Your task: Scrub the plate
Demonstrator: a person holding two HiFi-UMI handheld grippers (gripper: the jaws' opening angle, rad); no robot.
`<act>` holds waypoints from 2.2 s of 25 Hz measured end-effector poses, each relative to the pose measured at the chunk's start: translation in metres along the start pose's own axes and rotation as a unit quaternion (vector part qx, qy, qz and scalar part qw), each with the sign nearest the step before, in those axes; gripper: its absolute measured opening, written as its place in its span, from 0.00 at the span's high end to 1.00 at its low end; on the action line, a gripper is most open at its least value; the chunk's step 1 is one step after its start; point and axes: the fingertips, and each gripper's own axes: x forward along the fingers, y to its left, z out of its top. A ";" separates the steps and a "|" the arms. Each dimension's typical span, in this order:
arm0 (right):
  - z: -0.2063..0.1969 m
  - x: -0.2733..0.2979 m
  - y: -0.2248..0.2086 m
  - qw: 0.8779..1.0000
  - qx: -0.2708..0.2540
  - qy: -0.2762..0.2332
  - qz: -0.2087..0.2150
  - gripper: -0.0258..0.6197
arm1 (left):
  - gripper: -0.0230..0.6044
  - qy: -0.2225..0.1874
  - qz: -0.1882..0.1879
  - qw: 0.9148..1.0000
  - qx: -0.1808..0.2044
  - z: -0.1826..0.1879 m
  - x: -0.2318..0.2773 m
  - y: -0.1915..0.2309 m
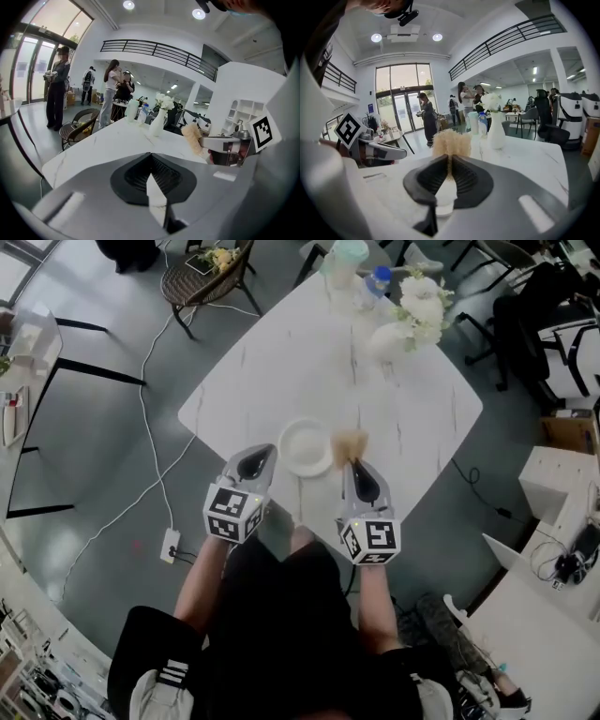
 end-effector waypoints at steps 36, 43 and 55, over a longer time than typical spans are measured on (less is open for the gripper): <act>-0.075 0.049 -0.025 0.997 0.024 0.065 0.030 0.91 | 0.71 0.169 0.025 0.977 -0.126 -0.129 0.083 0.025; -0.081 0.056 -0.022 0.996 0.025 0.072 0.035 0.91 | 0.83 0.165 0.046 0.977 -0.128 -0.132 0.082 0.034; -0.070 0.079 0.020 0.995 -0.014 0.062 0.073 0.91 | 0.84 0.151 0.045 0.980 -0.121 -0.129 0.085 0.032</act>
